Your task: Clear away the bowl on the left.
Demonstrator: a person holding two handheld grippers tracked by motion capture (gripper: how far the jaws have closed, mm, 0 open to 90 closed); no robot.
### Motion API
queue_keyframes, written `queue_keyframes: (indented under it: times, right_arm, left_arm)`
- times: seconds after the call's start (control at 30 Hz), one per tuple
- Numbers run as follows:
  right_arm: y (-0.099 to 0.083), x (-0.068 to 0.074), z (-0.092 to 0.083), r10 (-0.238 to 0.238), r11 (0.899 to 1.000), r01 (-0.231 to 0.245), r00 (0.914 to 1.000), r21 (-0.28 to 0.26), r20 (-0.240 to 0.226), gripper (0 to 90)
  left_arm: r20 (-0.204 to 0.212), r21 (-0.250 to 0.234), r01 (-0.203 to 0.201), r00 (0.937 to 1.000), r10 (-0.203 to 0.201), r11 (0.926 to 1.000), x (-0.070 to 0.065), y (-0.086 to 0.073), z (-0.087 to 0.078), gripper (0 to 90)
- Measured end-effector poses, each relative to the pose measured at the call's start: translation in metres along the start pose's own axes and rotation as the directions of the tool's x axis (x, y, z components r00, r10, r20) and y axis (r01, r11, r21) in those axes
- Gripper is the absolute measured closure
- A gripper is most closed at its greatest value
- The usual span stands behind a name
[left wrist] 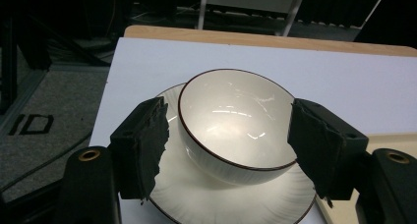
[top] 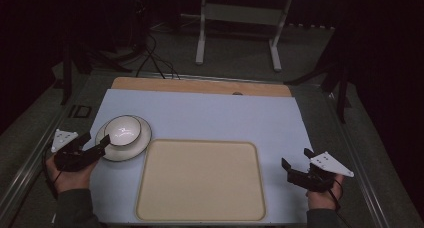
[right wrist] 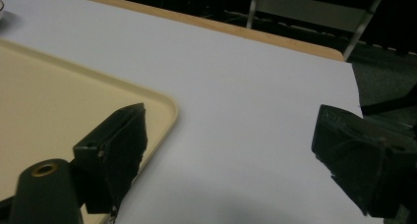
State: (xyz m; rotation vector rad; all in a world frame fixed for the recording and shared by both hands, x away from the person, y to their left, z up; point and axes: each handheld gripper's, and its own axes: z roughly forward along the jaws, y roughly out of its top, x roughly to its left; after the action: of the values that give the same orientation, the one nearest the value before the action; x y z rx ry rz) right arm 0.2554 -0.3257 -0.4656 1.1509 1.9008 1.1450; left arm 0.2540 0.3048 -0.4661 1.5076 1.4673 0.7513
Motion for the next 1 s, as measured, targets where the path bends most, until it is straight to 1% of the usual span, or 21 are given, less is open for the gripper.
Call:
queue_keyframes:
  times: [0.13,0.27,0.3,0.33,0.47,0.6,0.67,0.73,0.77,0.87,1.0]
  right_arm:
    - [0.000,0.000,0.000,-0.001,1.000,0.001,1.0000,0.000,-0.001,13.3]
    - [0.000,0.000,-0.001,-0.004,1.000,0.004,1.0000,-0.002,0.003,13.3]
    - [0.000,0.001,-0.001,-0.009,1.000,0.009,1.0000,-0.002,0.003,13.3]
    - [0.000,0.002,-0.001,-0.018,1.000,0.018,0.9998,-0.004,-0.001,13.3]
    - [0.000,0.003,0.000,-0.027,1.000,0.027,0.9996,-0.004,-0.001,13.2]
    - [0.000,0.003,0.000,-0.028,1.000,0.028,0.9996,-0.006,0.003,13.2]
    - [0.000,0.003,0.000,-0.027,1.000,0.027,0.9996,0.003,0.009,13.2]
    - [0.000,0.003,0.001,-0.027,1.000,0.027,0.9996,0.001,0.010,13.2]
    - [0.000,0.003,0.001,-0.027,1.000,0.027,0.9996,0.001,0.010,13.2]
    - [0.000,0.003,0.001,-0.030,1.000,0.030,0.9995,-0.002,0.012,13.2]
    - [0.000,0.003,0.000,-0.030,0.999,0.030,0.9994,-0.009,0.017,13.2]
  left_arm:
    - [-0.002,-0.006,-0.006,1.0000,0.006,1.0000,-0.002,0.001,-0.001,32.7]
    - [-0.005,-0.004,0.000,1.0000,0.000,1.0000,-0.001,0.000,-0.001,33.5]
    - [-0.005,-0.004,0.000,1.0000,0.000,1.0000,-0.001,0.000,-0.001,33.5]
    - [-0.016,0.010,0.007,0.9998,-0.007,0.9999,-0.001,0.001,0.000,35.4]
    - [-0.016,0.008,0.012,0.9998,-0.012,0.9999,-0.001,0.001,0.002,35.5]
    - [-0.023,0.011,0.003,0.9997,-0.003,0.9999,-0.002,0.002,0.005,35.5]
    - [-0.026,0.012,0.003,0.9996,-0.002,0.9999,-0.003,0.001,0.006,35.5]
    - [-0.025,0.014,0.005,0.9997,-0.005,0.9999,-0.002,0.002,0.007,35.5]
    - [-0.018,0.010,0.014,0.9997,-0.014,0.9999,-0.002,0.002,0.009,35.5]
    - [-0.022,0.014,0.021,0.9995,-0.021,0.9997,-0.002,0.003,0.013,35.5]
    - [-0.034,0.020,0.009,0.9994,-0.008,0.9998,-0.003,0.004,0.016,35.5]
